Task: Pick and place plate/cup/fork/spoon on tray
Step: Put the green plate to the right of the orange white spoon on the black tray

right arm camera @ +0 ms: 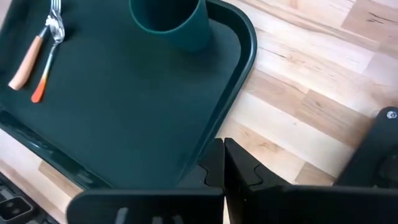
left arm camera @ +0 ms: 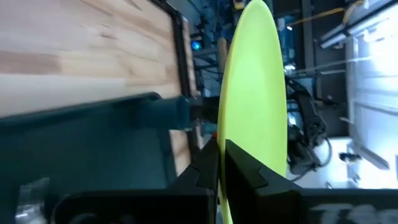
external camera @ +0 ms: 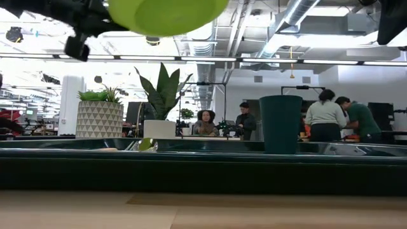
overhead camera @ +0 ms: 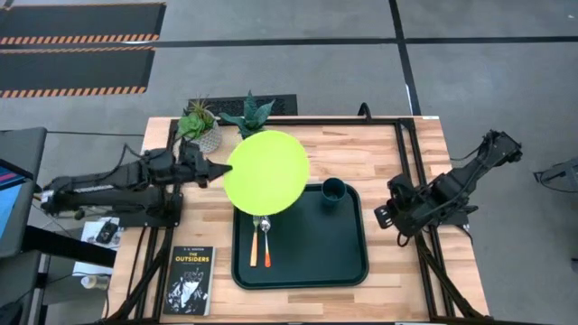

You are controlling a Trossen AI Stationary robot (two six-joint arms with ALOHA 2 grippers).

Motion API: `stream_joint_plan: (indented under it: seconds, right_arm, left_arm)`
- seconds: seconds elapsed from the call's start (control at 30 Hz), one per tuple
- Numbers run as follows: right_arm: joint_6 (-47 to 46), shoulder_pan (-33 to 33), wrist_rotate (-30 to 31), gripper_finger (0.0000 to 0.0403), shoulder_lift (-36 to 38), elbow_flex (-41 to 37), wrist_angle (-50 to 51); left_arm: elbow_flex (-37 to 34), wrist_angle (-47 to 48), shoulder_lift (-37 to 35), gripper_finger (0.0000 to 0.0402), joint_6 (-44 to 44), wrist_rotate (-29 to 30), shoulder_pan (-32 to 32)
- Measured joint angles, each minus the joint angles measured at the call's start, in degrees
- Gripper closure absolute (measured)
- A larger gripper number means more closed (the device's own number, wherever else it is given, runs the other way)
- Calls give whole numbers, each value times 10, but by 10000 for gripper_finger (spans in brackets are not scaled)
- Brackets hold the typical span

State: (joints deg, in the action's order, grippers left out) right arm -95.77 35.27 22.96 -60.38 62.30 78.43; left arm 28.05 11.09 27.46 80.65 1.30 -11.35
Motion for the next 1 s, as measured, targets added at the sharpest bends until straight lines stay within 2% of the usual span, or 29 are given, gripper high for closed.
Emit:
stream_joint_plan:
  seconds: [0.13,0.23,0.43,0.63,0.83,1.0]
  right_arm:
    - [1,0,-1,391,-10,0,3]
    - [1,0,-3,391,-11,0,5]
    - [3,8,-3,391,-3,0,9]
    - [3,20,-3,391,-3,0,20]
    - [8,19,-2,391,-3,0,19]
    - [19,19,1,391,-3,0,18]
  left_arm:
    - [0,-94,70,401,6,42,69]
    - [18,-118,127,401,9,75,124]
    - [88,-114,245,401,3,131,206]
    - [173,-79,356,401,-15,182,255]
    - [249,-10,455,401,-15,189,288]
    - [265,-12,526,401,14,185,306]
